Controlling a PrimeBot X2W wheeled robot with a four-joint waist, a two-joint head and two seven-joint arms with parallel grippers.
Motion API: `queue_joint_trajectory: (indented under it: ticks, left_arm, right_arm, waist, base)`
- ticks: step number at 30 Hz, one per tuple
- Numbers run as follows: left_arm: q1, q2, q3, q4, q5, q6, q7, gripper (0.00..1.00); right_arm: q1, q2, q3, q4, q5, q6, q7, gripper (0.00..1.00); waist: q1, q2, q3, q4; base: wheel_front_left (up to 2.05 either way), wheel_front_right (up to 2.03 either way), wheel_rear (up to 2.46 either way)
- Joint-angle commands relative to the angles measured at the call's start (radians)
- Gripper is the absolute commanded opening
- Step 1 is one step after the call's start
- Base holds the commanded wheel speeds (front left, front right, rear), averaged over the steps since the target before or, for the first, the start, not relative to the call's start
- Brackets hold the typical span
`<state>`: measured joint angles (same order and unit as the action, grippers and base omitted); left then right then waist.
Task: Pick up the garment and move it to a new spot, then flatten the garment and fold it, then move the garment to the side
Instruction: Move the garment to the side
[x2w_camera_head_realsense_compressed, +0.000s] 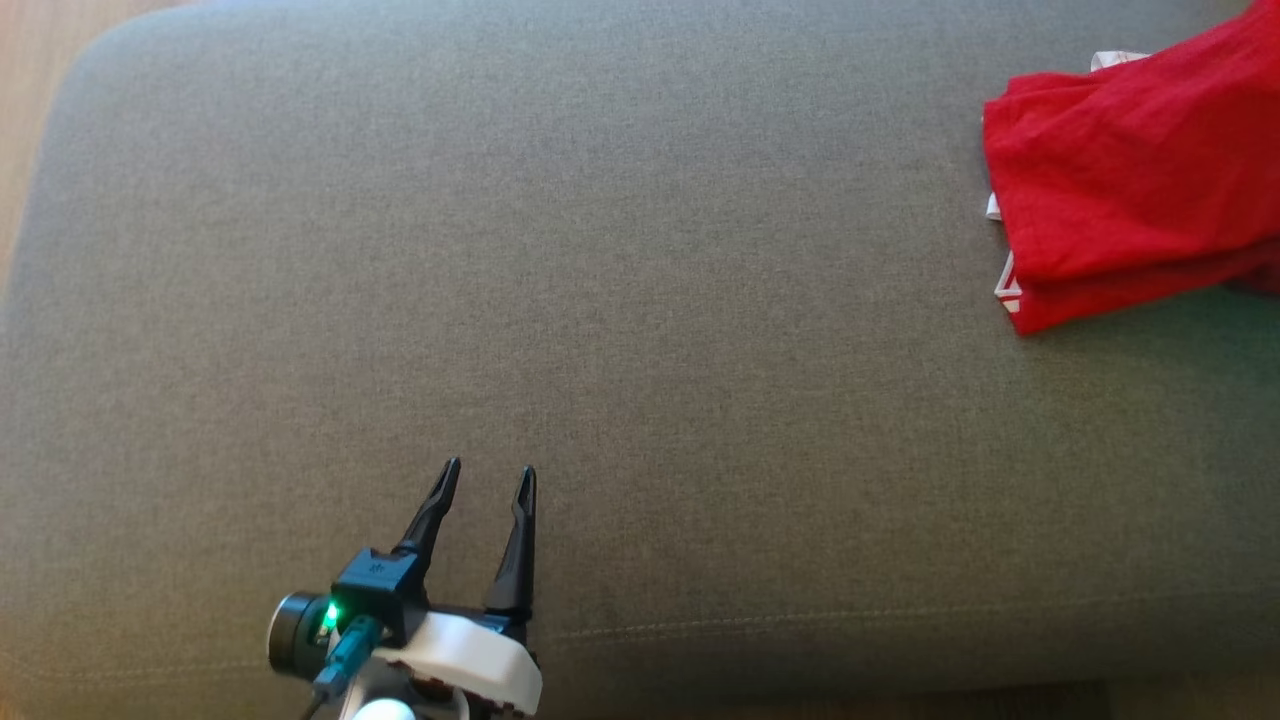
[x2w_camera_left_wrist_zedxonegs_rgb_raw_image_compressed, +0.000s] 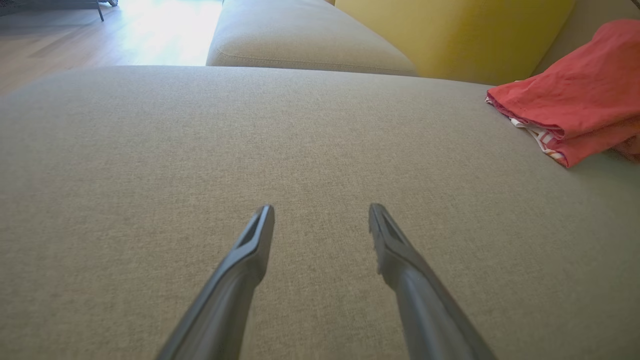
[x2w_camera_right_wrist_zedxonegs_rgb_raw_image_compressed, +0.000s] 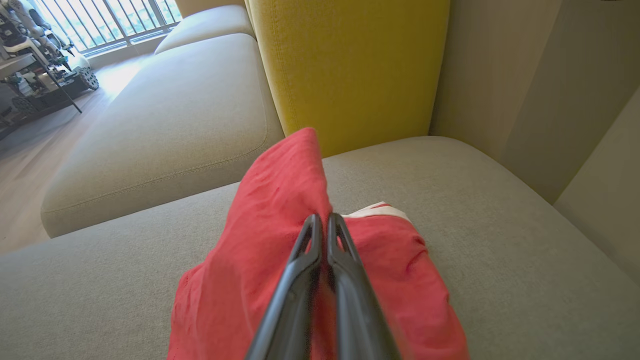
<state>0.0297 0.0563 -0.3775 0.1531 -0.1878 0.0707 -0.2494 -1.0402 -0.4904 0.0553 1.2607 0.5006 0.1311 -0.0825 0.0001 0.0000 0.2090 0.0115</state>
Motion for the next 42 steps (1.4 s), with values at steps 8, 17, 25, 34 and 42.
queue_joint_trajectory:
  ticks: [8, 17, 25, 34, 42]
  left_arm:
    - [-0.042, -0.006, 0.038, -0.021, -0.004, -0.003, -0.012, 1.0]
    - [-0.02, -0.006, 0.057, -0.013, 0.003, 0.0, -0.012, 1.0]
    - [0.027, -0.006, 0.099, -0.031, -0.009, 0.008, -0.012, 1.0]
    - [0.089, -0.006, 0.139, -0.113, -0.067, 0.021, -0.012, 1.0]
    - [0.149, -0.006, 0.175, -0.151, -0.082, 0.035, -0.012, 1.0]
  right_arm:
    - [-0.03, -0.048, -0.072, 0.025, -0.072, 0.0, -0.071, 0.09]
    - [0.034, -0.029, -0.181, 0.03, -0.298, 0.0, -0.161, 1.0]
    - [0.147, 0.169, -0.231, -0.11, -0.458, 0.0, -0.179, 1.0]
    - [0.603, 0.412, -0.273, -0.681, -0.617, 0.0, -0.179, 1.0]
    - [0.895, 0.44, -0.162, -0.969, -0.503, 0.0, -0.179, 1.0]
  waist:
    - [-0.0001, 0.0, 0.012, 0.01]
    - [-0.0001, 0.0, -0.037, 0.01]
    - [-0.0001, 0.0, -0.126, -0.014]
    - [-0.0001, 0.0, -0.245, -0.028]
    - [-0.0001, 0.0, -0.307, -0.043]
  base:
    - [0.0, 0.0, 0.0]
    - [0.0, 0.0, 0.0]
    - [0.0, 0.0, 0.0]
    - [0.0, 0.0, 0.0]
    - [0.0, 0.0, 0.0]
